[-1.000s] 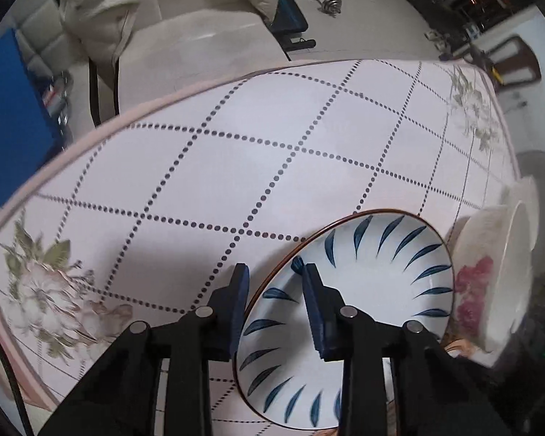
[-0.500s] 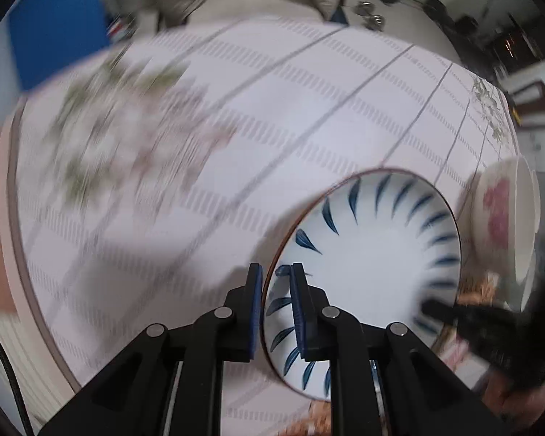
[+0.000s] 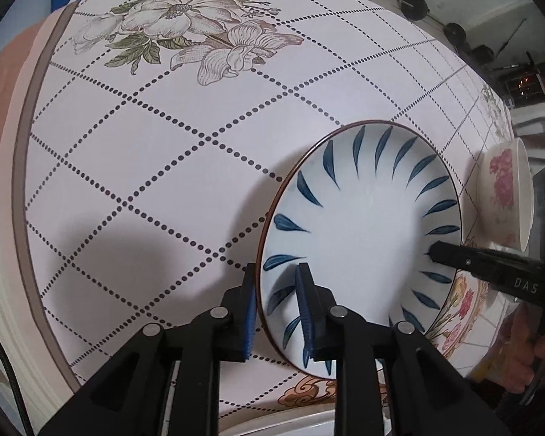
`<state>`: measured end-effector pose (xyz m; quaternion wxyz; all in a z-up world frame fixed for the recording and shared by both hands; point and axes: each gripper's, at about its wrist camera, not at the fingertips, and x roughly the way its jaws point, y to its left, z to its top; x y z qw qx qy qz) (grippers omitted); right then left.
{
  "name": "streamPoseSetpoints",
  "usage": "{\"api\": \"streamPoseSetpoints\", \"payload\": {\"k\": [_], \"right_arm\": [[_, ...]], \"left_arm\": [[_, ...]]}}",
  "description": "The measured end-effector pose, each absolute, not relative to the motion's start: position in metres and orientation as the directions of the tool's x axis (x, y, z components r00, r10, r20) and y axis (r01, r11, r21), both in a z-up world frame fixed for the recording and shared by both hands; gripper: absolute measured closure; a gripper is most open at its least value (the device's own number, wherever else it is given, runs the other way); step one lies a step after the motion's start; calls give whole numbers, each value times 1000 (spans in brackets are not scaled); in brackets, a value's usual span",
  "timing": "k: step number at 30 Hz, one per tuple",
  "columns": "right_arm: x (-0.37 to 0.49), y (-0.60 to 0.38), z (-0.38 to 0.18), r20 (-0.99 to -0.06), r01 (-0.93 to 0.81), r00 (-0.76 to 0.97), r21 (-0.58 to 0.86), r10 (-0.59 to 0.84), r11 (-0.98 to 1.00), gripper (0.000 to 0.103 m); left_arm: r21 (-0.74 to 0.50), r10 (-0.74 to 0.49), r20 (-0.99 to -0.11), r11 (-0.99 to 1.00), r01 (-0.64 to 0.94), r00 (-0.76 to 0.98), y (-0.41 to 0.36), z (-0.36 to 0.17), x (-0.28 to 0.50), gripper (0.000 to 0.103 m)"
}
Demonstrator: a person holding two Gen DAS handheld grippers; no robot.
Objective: Organize plates and bowls
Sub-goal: 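Close both grippers on the rim of the blue-striped plate, then carry the blue-striped plate with both grippers and lower it onto the white plate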
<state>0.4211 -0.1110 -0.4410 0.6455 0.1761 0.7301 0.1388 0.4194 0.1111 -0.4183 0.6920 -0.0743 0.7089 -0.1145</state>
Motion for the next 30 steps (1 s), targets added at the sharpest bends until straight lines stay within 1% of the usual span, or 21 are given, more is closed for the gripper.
{"api": "streamPoseSetpoints", "payload": {"k": [2,3,7,10,15,23,30], "right_arm": [[418,-110,-443,-890,82,-109,435,442,897,88],[419,-110,-444,-886,86,-113,441,449,893,86],[419,-108,-443,-888,79,-107,441,447,894,87],[417,-109,-442,-887,87,-95,445,452,891,88],[413,-113,-434,-876,95,-72,469,476,878,88],[402,-117,-388,-870,46,-17,492,493,869,89],[361,-103,-338,-867,-11,6,498,498,867,89]], "left_arm": [[-273,-272,-962,960,53,-29,110,-421,423,82],[-277,-276,-961,959,54,-26,109,-421,423,82],[-281,-281,-960,959,42,-16,112,-420,426,83],[-254,-255,-967,966,53,8,112,-415,427,86],[-247,-249,-968,967,57,40,118,-402,424,88],[-247,-256,-960,965,83,113,126,-356,413,89],[-242,-255,-953,965,97,166,139,-312,367,89]]}}
